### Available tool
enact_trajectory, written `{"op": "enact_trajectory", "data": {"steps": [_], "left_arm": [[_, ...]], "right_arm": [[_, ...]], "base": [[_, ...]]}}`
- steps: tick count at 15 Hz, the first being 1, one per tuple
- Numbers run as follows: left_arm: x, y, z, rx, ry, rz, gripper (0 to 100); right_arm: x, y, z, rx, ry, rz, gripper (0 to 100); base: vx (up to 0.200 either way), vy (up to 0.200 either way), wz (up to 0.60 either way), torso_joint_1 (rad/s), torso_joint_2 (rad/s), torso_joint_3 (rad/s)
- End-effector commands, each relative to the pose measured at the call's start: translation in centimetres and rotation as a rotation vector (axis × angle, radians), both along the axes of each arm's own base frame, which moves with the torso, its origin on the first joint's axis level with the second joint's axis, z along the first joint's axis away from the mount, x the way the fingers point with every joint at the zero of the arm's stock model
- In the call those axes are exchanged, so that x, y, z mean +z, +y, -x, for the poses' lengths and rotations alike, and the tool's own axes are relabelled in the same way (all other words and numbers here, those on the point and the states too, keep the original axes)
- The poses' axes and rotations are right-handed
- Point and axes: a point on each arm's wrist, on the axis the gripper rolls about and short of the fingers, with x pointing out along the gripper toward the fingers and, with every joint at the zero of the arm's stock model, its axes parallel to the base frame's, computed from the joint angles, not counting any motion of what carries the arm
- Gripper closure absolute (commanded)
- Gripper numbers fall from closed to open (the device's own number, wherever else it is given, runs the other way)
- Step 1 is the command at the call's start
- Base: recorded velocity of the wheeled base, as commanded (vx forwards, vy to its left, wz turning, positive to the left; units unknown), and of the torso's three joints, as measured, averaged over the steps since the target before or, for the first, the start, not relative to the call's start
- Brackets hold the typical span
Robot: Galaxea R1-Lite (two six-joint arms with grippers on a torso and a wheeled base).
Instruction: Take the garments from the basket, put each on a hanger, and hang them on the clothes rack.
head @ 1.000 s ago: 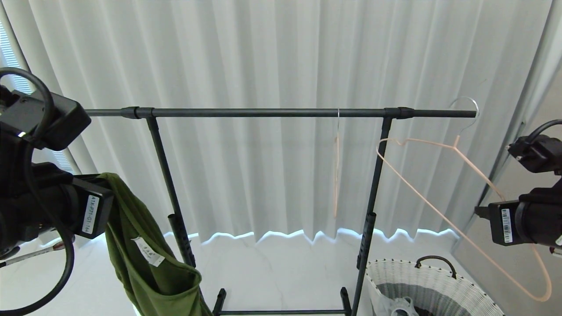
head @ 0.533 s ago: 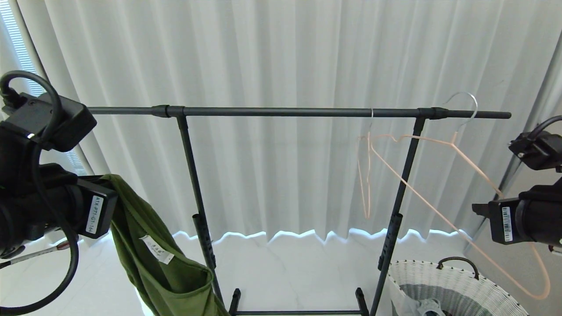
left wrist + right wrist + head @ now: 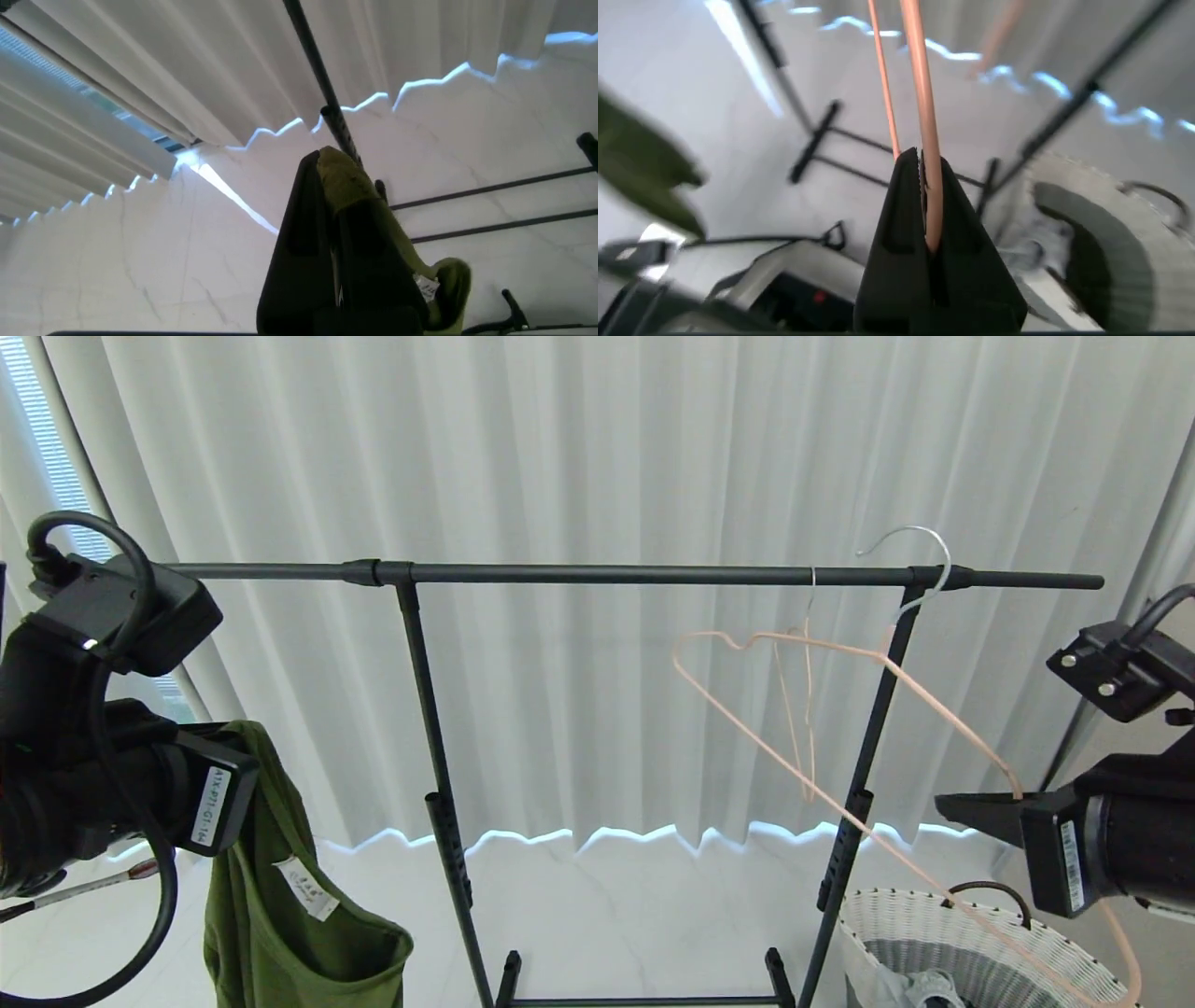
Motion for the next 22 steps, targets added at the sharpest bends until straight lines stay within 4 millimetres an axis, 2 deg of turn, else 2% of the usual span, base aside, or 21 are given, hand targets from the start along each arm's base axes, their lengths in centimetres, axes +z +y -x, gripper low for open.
{"op": "enact_trajectory", "data": {"steps": [1, 6, 9, 13, 15, 18, 22], "left_arm": [[-0.2, -0.2, -0.3, -0.004, 0.012, -0.005, 100], [-0.5, -1.3, -0.3, -0.138, 0.046, 0.038, 100], [-1.1, -1.8, -1.2, -0.124, 0.083, 0.045, 100], [-1.4, -3.0, -2.9, -0.044, 0.111, 0.18, 100], [-1.5, -3.3, -3.4, -0.005, 0.112, 0.208, 100], [-1.5, -4.2, -3.4, 0.011, 0.106, 0.232, 100], [-1.4, -4.2, -3.4, 0.011, 0.104, 0.232, 100]], "right_arm": [[0.1, 0.8, 1.3, 0.124, 0.017, -0.026, 100], [-2.3, 2.5, 3.9, 0.346, 0.109, 0.014, 100], [-3.4, 3.2, 5.3, 0.442, 0.1, 0.004, 100], [-3.3, 4.1, 6.5, 0.547, 0.081, -0.033, 100], [-3.2, 4.3, 6.5, 0.564, 0.078, -0.044, 100], [-3.8, 5.8, 5.9, 0.561, 0.081, -0.04, 100], [-5.0, 7.5, 4.6, 0.528, 0.092, -0.023, 100]], "base": [[0.0, 0.0, 0.0, 0.0, 0.0, 0.0], [0.0, 0.0, 0.0, 0.0, 0.0, 0.0], [0.0, 0.0, 0.0, 0.0, 0.0, 0.0], [0.0, 0.0, 0.0, 0.0, 0.0, 0.0], [0.0, 0.0, 0.0, 0.0, 0.0, 0.0], [0.0, 0.0, 0.0, 0.0, 0.0, 0.0], [0.0, 0.0, 0.0, 0.0, 0.0, 0.0]]}}
